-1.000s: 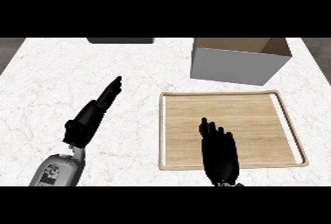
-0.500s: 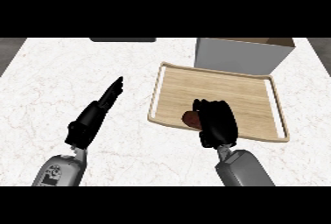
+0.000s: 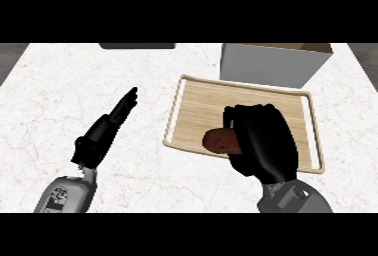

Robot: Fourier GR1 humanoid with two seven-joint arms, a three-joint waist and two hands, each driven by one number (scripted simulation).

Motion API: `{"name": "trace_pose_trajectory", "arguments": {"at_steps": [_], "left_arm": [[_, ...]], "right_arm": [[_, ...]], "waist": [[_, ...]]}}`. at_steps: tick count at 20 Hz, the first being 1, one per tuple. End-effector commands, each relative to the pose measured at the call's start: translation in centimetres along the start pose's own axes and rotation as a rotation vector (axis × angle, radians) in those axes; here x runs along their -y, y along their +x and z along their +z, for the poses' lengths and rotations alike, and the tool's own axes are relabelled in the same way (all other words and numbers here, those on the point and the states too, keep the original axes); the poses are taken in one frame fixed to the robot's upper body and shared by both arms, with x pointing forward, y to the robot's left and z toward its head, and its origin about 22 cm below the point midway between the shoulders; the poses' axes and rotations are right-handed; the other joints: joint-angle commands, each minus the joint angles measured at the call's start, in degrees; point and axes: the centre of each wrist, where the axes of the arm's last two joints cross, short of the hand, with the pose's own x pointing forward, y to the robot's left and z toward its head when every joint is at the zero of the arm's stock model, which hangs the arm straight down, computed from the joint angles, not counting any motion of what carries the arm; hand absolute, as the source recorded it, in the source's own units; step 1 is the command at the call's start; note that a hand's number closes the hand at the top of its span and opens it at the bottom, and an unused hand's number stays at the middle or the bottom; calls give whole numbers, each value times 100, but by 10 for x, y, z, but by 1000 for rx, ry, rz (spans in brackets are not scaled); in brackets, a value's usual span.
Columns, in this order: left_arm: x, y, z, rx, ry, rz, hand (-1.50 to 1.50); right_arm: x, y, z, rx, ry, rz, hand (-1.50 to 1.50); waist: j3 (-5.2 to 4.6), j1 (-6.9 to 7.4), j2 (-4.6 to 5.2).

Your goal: Pick the sweet potato from the tray and place it in the cardboard box

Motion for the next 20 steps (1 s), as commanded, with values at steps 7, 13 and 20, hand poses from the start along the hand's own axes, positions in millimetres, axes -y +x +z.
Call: {"name": "trace_pose_trajectory", "arguments": {"at_steps": [7, 13, 20], "left_arm": [[8, 12, -2, -5, 4, 10, 0], [7, -6, -4, 5, -10, 22, 0], [-1, 0, 6, 4, -8, 6, 0]], "right_arm": [[95, 10, 36, -14, -214, -167, 150], [121, 14, 4, -104, -262, -206, 150], [138, -19, -31, -186, -286, -216, 150]], "waist": [[1, 36, 0], [-2, 49, 18], [1, 64, 18]]}}
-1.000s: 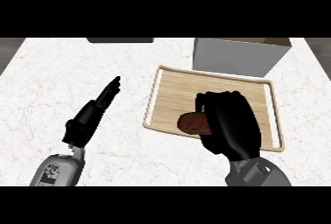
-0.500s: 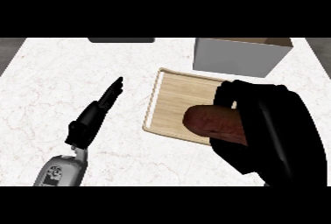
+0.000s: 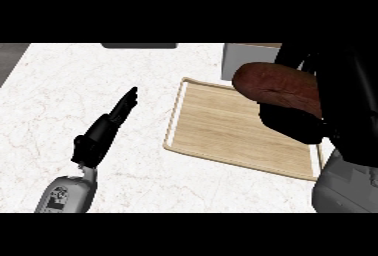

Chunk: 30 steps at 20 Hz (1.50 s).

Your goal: Pick the sweet potato from the tray and place it in the cardboard box

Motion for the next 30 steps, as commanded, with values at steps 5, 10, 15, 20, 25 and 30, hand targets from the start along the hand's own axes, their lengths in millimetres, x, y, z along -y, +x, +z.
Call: {"name": "trace_pose_trajectory", "arguments": {"at_steps": [5, 10, 15, 20, 25, 30], "left_arm": [[13, 15, 7, 5, -3, 4, 0], [6, -3, 7, -5, -14, -3, 0], [12, 5, -8, 16, -19, -14, 0], [0, 7, -14, 13, -13, 2, 0], [13, 12, -9, 27, -16, -15, 0], [11, 13, -15, 24, -4, -20, 0]], "right_arm": [[3, -24, -50, -33, -18, -35, 150], [5, -22, -95, -75, -37, -85, 150], [-18, -43, -131, -107, -55, 7, 150], [-52, -54, -146, -105, -26, 65, 150], [-105, -76, -148, -126, 15, 121, 150], [-121, -89, -163, -217, 93, 41, 150]], "waist": [[3, 16, 0], [0, 40, 9], [0, 55, 30], [0, 67, 39], [3, 145, 58], [3, 121, 57]]}}
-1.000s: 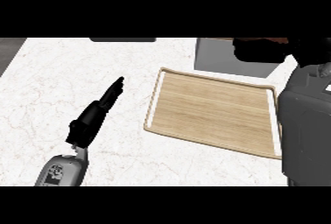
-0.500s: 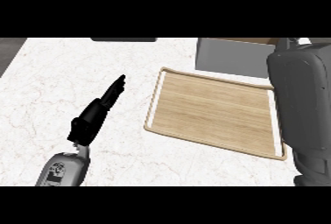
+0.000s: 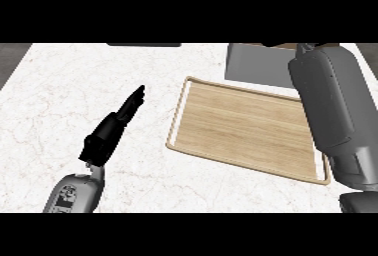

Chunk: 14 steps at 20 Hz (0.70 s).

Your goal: Pick the sweet potato from the tray and place it in the cardboard box

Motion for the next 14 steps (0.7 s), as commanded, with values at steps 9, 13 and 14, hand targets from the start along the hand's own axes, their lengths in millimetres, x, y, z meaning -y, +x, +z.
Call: {"name": "trace_pose_trajectory", "arguments": {"at_steps": [9, 13, 14], "left_arm": [[-1, 8, 4, -13, -24, -2, 0], [-6, 2, -4, 6, -10, -6, 0], [10, 2, -3, 3, 2, 7, 0]], "right_arm": [[-67, -55, -3, -116, 121, -256, -150], [-52, -58, -9, -127, -34, -496, -150], [-48, -56, -9, -129, -91, -547, -150]], "waist": [[4, 38, 3], [9, 17, 22], [10, 7, 7]]}}
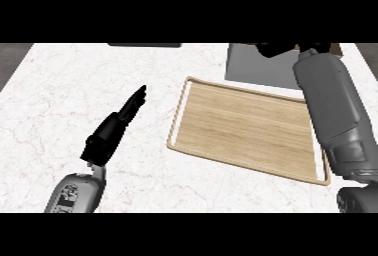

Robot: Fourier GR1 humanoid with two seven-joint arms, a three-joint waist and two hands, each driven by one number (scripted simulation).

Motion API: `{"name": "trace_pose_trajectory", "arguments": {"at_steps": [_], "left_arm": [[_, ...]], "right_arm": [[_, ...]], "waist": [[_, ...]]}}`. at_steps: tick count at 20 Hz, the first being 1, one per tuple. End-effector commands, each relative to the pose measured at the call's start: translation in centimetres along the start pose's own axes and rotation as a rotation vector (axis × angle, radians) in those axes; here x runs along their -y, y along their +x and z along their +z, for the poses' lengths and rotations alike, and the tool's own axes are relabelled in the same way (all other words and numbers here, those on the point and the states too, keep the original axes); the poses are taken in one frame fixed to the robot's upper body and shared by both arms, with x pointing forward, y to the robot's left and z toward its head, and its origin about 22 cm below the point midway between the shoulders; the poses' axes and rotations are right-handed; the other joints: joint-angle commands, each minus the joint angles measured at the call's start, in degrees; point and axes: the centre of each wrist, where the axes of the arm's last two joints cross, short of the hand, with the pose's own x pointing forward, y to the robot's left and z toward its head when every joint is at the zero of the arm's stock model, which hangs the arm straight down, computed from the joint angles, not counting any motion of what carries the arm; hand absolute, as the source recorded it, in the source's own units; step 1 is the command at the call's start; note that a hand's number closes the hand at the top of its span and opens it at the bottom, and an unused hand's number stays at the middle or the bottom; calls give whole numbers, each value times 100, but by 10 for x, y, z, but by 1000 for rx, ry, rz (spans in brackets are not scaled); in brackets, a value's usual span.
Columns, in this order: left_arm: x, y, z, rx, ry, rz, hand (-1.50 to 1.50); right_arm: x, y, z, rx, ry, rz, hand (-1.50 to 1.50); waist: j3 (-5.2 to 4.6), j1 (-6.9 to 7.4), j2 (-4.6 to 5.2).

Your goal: Pick the sweet potato from the tray and place it in the cardboard box

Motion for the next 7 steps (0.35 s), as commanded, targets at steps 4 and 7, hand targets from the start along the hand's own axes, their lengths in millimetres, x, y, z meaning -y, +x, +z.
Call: {"name": "trace_pose_trajectory", "arguments": {"at_steps": [4, 7], "left_arm": [[6, -2, 5, 0, 28, 5, 0], [-6, -4, 6, -16, 15, 13, 0]], "right_arm": [[26, -32, -1, 27, -200, -382, -150], [47, -68, 0, 15, -244, -474, -150]], "waist": [[18, -87, -5], [14, -127, -4]]}}
